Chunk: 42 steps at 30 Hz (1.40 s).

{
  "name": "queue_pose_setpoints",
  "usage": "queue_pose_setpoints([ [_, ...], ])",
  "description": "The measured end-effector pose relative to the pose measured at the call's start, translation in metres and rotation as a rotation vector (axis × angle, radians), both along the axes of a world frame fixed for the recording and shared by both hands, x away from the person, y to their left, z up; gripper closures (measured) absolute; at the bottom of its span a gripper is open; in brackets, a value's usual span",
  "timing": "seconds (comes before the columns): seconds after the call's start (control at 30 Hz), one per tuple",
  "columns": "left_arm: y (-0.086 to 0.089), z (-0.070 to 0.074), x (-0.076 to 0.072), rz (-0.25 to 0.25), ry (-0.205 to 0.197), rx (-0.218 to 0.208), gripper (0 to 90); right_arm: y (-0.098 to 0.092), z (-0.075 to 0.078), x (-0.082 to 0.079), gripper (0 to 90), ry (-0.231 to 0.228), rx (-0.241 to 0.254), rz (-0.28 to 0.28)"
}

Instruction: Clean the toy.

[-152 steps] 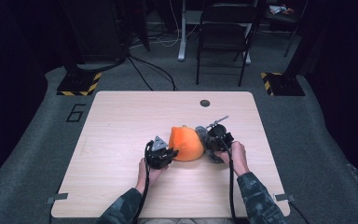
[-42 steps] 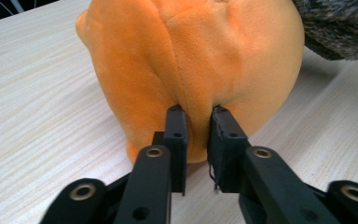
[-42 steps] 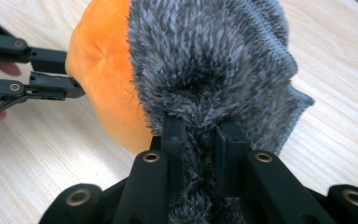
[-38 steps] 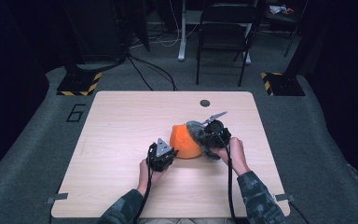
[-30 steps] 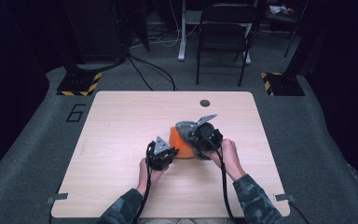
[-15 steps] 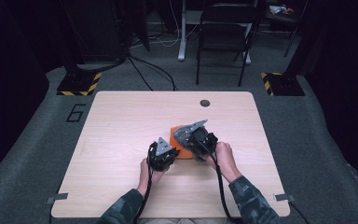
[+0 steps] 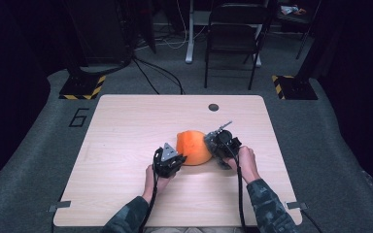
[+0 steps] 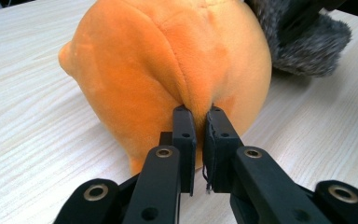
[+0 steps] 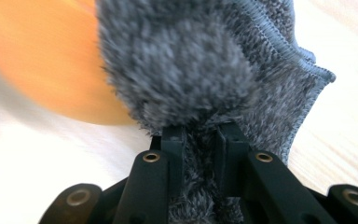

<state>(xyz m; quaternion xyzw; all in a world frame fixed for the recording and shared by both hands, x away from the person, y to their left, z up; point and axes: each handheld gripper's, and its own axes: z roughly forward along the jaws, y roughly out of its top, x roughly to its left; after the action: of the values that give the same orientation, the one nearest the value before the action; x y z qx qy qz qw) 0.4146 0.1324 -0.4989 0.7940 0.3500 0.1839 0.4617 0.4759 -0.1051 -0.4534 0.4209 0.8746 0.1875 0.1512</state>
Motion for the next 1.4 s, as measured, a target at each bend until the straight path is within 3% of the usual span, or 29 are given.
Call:
queue_pose_setpoints([
  [0.07,0.001,-0.001,0.0,-0.001,0.004,-0.002,83.9,-0.004,-0.011,0.005,76.3,0.041,0.011,-0.035],
  [0.17,0.003,-0.001,0.001,0.0,0.004,-0.007,83.8,-0.008,-0.028,0.009,76.2,0.078,-0.007,-0.037],
  [0.2,0.003,-0.001,0.001,0.003,0.003,-0.008,83.8,-0.01,-0.028,0.011,76.2,0.084,0.019,-0.049],
  [0.27,0.003,-0.001,0.001,-0.002,0.005,-0.007,83.7,-0.012,-0.021,0.011,76.3,0.081,0.015,-0.05],
  [0.37,0.002,-0.001,0.0,-0.005,0.002,-0.005,83.7,-0.015,0.001,0.007,76.4,0.022,0.045,-0.045],
  [0.47,-0.001,0.0,-0.001,-0.013,-0.012,0.013,83.7,-0.009,0.028,-0.004,76.4,-0.045,0.118,-0.024],
  [0.53,-0.004,0.0,-0.003,-0.017,-0.02,0.019,83.7,0.004,0.043,-0.015,76.3,-0.083,0.137,0.046],
  [0.63,-0.008,-0.001,-0.005,-0.026,-0.035,0.038,83.6,0.033,0.054,-0.034,76.2,-0.168,0.112,0.152],
  [0.73,-0.009,0.0,-0.006,-0.031,-0.048,0.055,83.6,0.058,0.052,-0.047,76.1,-0.204,0.068,0.204],
  [0.83,-0.009,-0.001,-0.005,-0.032,-0.046,0.052,83.6,0.068,0.04,-0.048,76.2,-0.192,-0.011,0.195],
  [0.9,-0.009,-0.002,-0.005,-0.034,-0.036,0.042,83.6,0.064,0.033,-0.043,76.2,-0.176,-0.002,0.187],
  [1.0,-0.009,-0.001,-0.004,-0.038,-0.032,0.041,83.6,0.053,0.031,-0.036,76.3,-0.157,0.061,0.185],
  [1.4,-0.006,-0.002,-0.002,-0.032,-0.016,0.026,83.6,0.027,0.028,-0.021,76.4,-0.082,0.053,0.137],
])
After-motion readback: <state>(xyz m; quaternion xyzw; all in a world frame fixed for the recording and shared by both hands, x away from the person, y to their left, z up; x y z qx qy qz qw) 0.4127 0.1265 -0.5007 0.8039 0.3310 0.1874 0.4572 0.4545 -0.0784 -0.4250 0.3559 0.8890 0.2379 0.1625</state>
